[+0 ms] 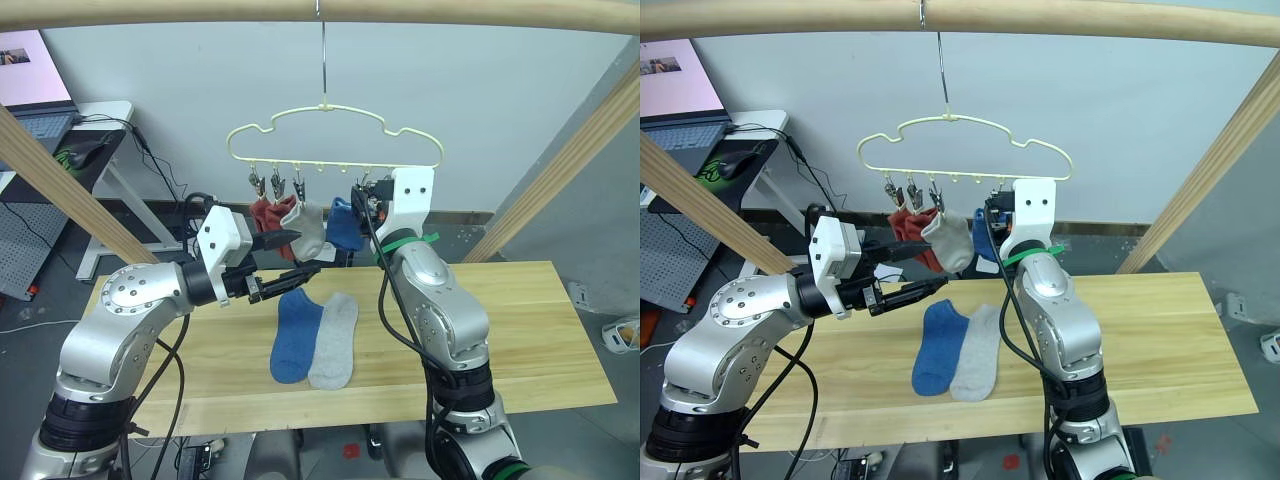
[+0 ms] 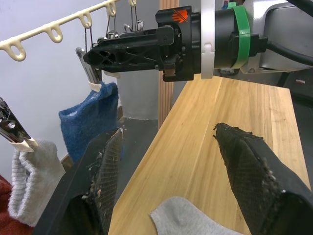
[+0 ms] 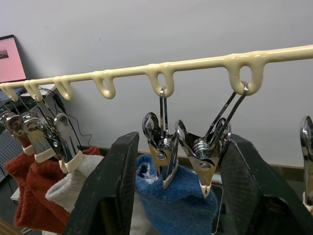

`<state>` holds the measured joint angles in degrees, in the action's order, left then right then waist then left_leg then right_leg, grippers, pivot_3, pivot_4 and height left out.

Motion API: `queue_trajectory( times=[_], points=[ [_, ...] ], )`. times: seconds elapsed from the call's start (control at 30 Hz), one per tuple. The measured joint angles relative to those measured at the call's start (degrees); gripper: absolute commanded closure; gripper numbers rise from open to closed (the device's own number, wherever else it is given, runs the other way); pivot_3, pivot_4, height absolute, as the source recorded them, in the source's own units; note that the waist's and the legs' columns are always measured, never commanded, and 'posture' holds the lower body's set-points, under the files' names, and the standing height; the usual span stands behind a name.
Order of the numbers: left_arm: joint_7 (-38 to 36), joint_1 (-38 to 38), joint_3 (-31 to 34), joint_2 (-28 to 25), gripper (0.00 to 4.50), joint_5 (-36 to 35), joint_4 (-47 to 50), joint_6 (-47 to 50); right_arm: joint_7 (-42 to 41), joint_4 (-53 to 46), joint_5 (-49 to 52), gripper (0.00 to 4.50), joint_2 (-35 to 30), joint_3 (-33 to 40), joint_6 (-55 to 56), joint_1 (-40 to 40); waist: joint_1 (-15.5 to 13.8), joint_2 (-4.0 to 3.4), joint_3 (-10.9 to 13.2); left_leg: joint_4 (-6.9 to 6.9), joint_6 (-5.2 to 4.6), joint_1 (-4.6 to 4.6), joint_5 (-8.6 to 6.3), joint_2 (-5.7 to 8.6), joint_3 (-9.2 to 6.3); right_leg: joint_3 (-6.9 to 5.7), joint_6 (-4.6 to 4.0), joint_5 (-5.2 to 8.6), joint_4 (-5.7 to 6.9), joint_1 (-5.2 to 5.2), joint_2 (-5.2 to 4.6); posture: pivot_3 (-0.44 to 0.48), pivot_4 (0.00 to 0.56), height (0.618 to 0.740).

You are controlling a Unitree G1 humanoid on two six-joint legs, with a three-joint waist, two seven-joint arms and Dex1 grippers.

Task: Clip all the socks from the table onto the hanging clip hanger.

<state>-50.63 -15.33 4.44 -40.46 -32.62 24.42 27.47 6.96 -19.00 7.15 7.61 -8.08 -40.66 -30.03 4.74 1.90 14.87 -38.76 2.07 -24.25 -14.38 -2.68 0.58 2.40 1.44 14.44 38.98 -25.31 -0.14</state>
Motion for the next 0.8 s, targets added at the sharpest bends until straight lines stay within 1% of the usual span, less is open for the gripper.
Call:
queue_trajectory(
  times=[0.33,0.5,0.63,0.7,0.77,0.8],
  points=[
    [0.0,0.3,0.2,0.0,1.25,-0.3,0.1,0.7,-4.6,-9.1,-0.3,2.04,-6.9,-0.3,-5.3,4.9,0.0,0.0,0.0,0.0,0.0,0.0,0.0,0.0,0.0,0.0,0.01,0.01,-0.01,-0.01,0.01,-0.086,0.241,0.738],
    [0.0,0.4,0.4,0.0,1.25,-0.4,0.1,0.7,-5.5,-12.6,-1.0,2.04,-8.6,-0.8,-6.8,7.2,0.0,0.0,0.0,0.01,0.0,0.0,0.0,0.0,0.02,0.02,0.04,0.03,-0.02,-0.01,0.02,-0.09,0.243,0.738],
    [-0.1,0.4,0.4,0.0,1.25,-0.4,-0.2,0.6,-4.8,-12.8,-2.1,2.04,-7.8,-1.7,-7.0,7.6,0.0,0.0,0.0,0.01,0.0,0.0,0.0,0.0,0.01,0.02,0.14,0.09,-0.01,-0.01,0.03,-0.091,0.242,0.738],
    [-0.1,0.2,0.4,0.0,1.25,-0.3,-0.3,0.6,-4.1,-12.5,-2.8,2.43,-6.9,-1.9,-6.6,7.6,0.0,0.0,0.0,0.01,0.0,0.0,0.0,0.0,0.01,0.02,0.23,0.14,-0.01,-0.01,0.02,-0.091,0.24,0.738],
    [-0.1,0.0,0.4,0.0,1.25,-0.2,-0.3,0.5,-3.8,-12.0,-3.5,2.97,-6.4,-2.1,-6.2,7.6,0.0,0.0,0.0,0.01,0.0,0.0,0.0,0.0,0.02,0.03,0.23,0.14,-0.02,-0.01,0.02,-0.091,0.238,0.738],
    [-0.1,-0.1,0.4,0.0,1.25,-0.2,-0.3,0.5,-3.6,-11.8,-3.8,2.97,-6.3,-2.1,-6.1,7.6,0.0,0.0,0.0,0.01,0.0,0.0,0.0,0.0,0.03,0.04,0.22,0.13,-0.02,-0.01,0.01,-0.091,0.238,0.738]
  ],
)
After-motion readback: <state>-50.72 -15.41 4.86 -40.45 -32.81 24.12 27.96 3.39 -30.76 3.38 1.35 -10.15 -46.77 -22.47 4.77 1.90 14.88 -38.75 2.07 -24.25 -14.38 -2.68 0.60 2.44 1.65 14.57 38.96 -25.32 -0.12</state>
